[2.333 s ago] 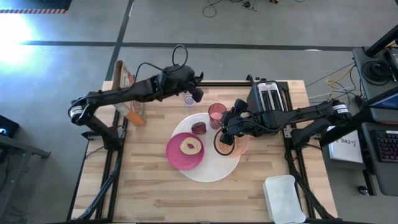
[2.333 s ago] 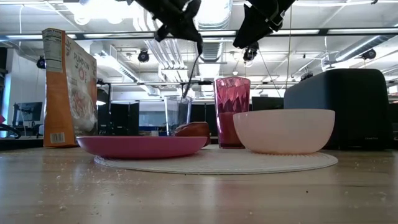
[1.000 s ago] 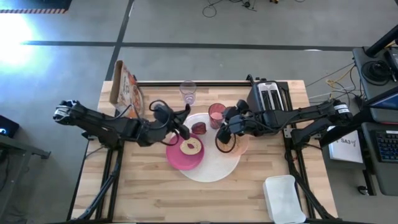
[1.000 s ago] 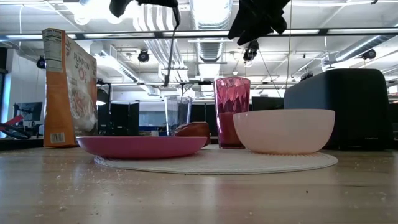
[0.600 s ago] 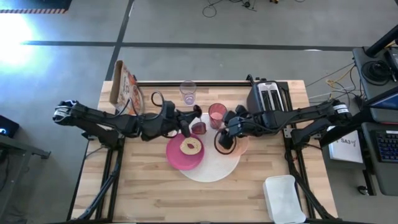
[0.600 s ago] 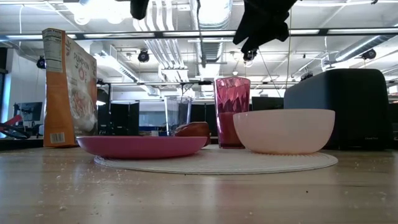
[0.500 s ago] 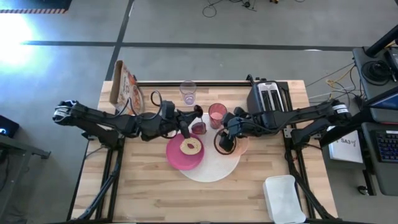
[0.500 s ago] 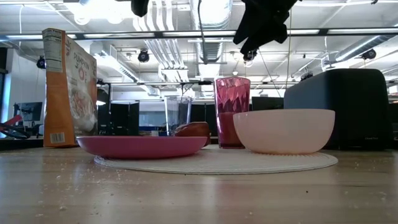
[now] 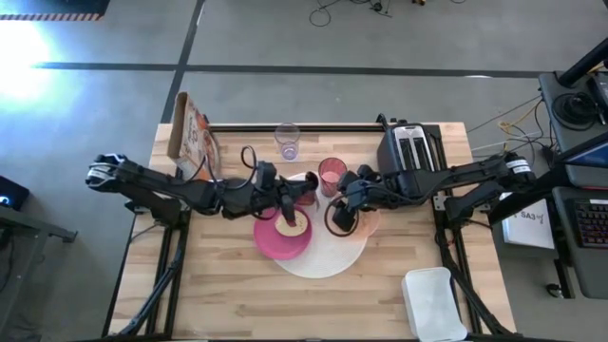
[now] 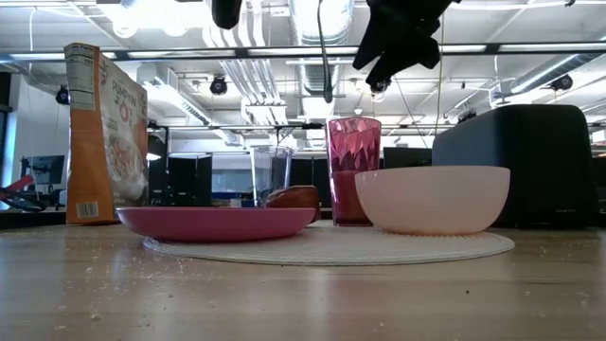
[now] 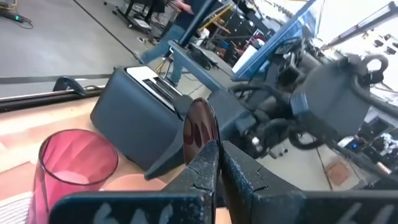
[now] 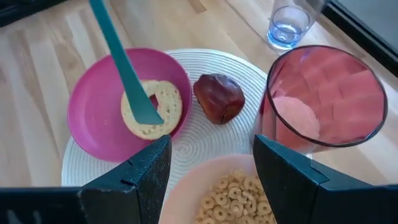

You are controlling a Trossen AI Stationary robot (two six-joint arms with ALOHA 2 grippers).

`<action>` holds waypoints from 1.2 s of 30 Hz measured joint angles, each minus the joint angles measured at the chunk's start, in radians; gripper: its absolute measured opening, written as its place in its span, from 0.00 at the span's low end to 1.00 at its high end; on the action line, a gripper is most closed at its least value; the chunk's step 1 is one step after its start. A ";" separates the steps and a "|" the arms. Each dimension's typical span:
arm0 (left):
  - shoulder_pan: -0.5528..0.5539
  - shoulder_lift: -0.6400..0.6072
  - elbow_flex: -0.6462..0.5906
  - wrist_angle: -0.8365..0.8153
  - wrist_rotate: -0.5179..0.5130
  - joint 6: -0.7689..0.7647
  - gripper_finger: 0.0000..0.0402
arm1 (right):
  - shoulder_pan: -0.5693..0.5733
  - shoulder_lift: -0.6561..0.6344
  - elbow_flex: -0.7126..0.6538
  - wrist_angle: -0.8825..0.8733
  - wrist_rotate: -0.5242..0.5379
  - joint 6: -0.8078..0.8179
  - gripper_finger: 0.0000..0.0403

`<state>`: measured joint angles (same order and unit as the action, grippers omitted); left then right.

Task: Arrange a breakfast setting
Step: Put the blue spoon on the right side of the white place mat

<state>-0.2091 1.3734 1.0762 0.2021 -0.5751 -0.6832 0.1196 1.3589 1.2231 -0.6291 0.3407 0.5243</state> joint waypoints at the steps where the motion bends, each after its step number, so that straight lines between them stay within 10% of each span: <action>1: -0.002 0.004 -0.001 0.001 0.000 0.001 0.00 | 0.000 0.000 0.000 -0.004 0.000 0.000 0.53; 30: -0.032 0.013 -0.010 0.013 -0.056 0.084 0.00 | -0.061 0.093 0.097 -0.052 -0.466 -0.091 0.51; 36: -0.032 0.013 -0.010 0.048 -0.069 0.099 0.00 | -0.083 0.088 0.129 -0.048 -0.385 -0.167 0.51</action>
<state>-0.2414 1.3865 1.0660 0.2503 -0.6437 -0.5842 0.0362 1.4473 1.3516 -0.6769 -0.0442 0.3570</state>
